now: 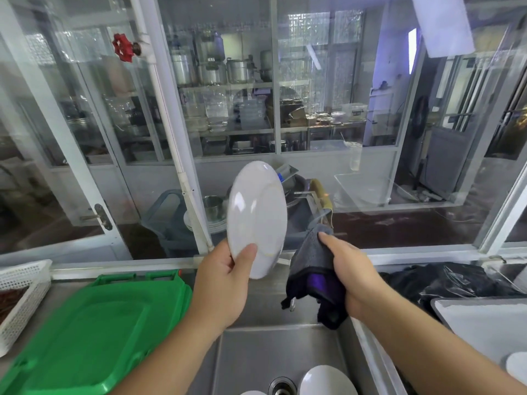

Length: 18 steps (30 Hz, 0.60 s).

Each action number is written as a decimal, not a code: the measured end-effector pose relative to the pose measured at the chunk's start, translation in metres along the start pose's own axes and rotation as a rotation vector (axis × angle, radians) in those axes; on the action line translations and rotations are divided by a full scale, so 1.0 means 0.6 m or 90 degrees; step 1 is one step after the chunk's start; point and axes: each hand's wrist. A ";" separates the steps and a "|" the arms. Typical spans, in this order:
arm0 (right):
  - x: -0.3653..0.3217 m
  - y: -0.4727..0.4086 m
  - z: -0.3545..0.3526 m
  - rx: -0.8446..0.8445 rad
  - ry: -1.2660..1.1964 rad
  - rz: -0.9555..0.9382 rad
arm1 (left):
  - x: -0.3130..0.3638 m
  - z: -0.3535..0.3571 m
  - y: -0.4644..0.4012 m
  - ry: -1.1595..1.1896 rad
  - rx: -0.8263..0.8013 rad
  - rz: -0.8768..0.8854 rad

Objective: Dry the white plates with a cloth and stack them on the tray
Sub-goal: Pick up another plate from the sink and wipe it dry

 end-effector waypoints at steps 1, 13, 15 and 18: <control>-0.008 -0.002 -0.004 -0.006 -0.009 -0.003 | -0.004 -0.004 0.005 -0.049 -0.010 0.021; 0.000 0.001 -0.026 -0.109 -0.095 0.055 | 0.032 -0.022 0.019 -0.496 -0.227 0.397; 0.004 -0.002 -0.034 -0.141 -0.111 0.062 | 0.034 -0.024 0.013 -0.565 -0.249 0.426; 0.012 -0.006 -0.040 -0.167 -0.111 0.044 | 0.022 -0.021 0.003 -0.645 -0.264 0.488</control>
Point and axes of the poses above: each hand's wrist, its own y-axis away from the middle knuckle, its own z-axis out of the palm, x = y × z
